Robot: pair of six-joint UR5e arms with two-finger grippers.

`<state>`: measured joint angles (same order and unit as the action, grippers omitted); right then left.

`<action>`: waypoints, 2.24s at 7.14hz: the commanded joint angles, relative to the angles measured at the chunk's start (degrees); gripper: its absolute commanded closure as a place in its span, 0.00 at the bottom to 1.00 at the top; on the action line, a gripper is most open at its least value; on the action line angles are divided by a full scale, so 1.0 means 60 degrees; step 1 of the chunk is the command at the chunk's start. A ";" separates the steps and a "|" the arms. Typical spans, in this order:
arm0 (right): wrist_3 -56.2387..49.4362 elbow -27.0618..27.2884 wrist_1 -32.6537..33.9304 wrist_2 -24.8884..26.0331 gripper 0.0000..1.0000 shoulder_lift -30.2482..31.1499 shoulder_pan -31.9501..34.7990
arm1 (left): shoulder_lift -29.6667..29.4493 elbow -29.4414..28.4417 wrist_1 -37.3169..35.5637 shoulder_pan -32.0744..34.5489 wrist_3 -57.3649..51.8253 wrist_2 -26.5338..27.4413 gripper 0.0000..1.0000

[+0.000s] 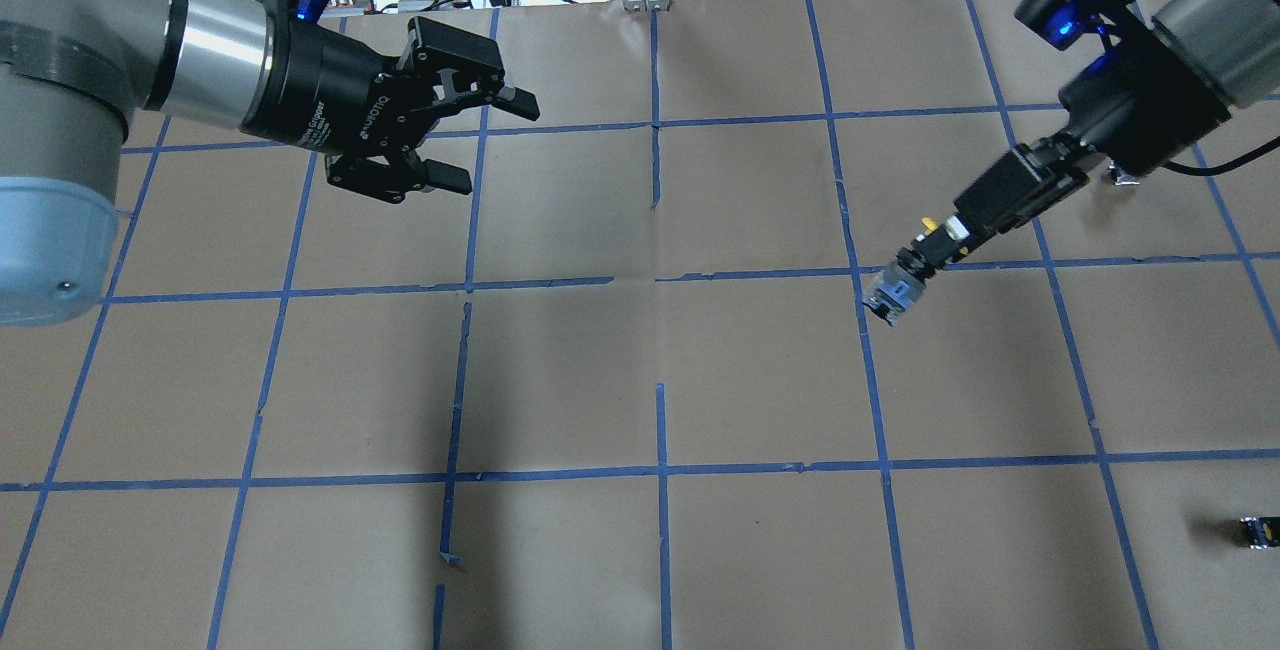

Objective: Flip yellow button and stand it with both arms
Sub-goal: 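Carry the button down with the right gripper while the left gripper withdraws, then lower the button upright onto the table with the right gripper and release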

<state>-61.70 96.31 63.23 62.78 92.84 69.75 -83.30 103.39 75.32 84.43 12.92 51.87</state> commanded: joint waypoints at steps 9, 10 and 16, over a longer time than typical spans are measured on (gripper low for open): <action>-1.4384 0.1526 0.7108 0.4186 0.84 -0.2008 -0.3449 | -0.0897 -0.1043 0.0789 0.0385 -0.1875 0.6282 0.00; -1.5791 0.1511 0.7315 0.4186 0.84 -0.2185 -0.3596 | -0.0868 -0.1495 0.1545 0.0532 -0.1919 0.6253 0.00; -2.1247 0.1526 0.8007 0.3775 0.86 -0.2698 -0.3759 | -0.0986 -0.2276 0.2241 0.0782 -0.2198 0.6281 0.00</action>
<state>-184.30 105.61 111.44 85.36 77.41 47.30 -89.29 90.12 88.46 89.11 -0.25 89.40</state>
